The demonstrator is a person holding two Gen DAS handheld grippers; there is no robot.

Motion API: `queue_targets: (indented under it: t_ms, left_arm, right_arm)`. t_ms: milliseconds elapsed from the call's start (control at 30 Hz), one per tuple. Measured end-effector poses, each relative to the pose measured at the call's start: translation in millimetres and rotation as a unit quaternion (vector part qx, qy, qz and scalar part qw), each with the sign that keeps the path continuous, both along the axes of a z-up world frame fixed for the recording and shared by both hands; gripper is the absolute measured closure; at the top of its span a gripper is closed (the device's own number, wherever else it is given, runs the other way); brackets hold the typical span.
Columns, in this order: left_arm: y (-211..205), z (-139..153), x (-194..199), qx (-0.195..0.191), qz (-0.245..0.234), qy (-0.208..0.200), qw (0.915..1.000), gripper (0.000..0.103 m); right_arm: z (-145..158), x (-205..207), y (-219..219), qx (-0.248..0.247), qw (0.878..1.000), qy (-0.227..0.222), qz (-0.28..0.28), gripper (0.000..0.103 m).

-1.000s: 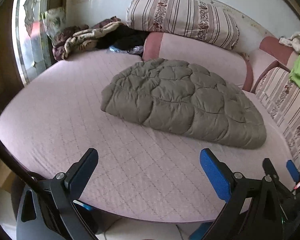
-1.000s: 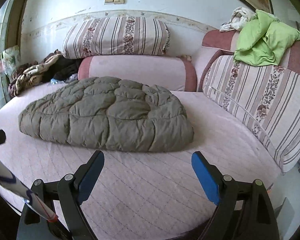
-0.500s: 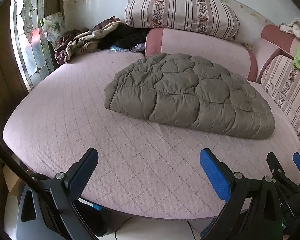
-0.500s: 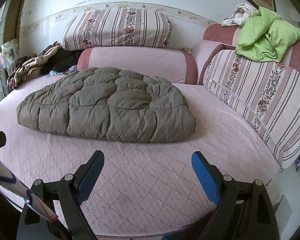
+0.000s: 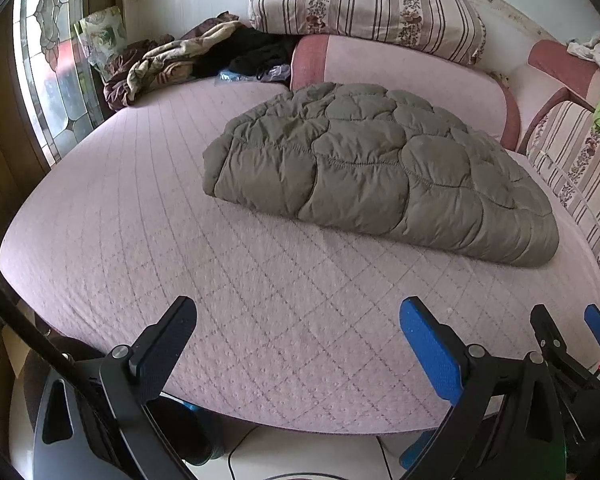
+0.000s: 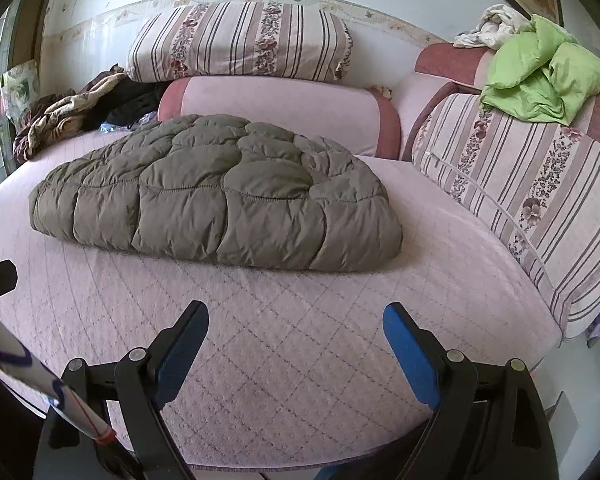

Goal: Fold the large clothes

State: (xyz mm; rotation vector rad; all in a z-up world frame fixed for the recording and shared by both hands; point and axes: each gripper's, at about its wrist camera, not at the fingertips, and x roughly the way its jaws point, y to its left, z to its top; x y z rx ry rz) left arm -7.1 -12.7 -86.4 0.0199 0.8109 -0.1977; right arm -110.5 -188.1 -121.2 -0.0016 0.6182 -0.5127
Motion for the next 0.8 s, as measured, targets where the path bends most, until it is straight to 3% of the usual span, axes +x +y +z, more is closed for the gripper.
queue_targets:
  t_ms: [800]
  left_arm:
    - [1.7, -7.7, 3.5, 0.002, 0.000, 0.016, 0.9999, 0.002]
  right_arm:
    - [-7.2, 10.7, 4.4, -0.009, 1.000, 0.021, 0.004, 0.011]
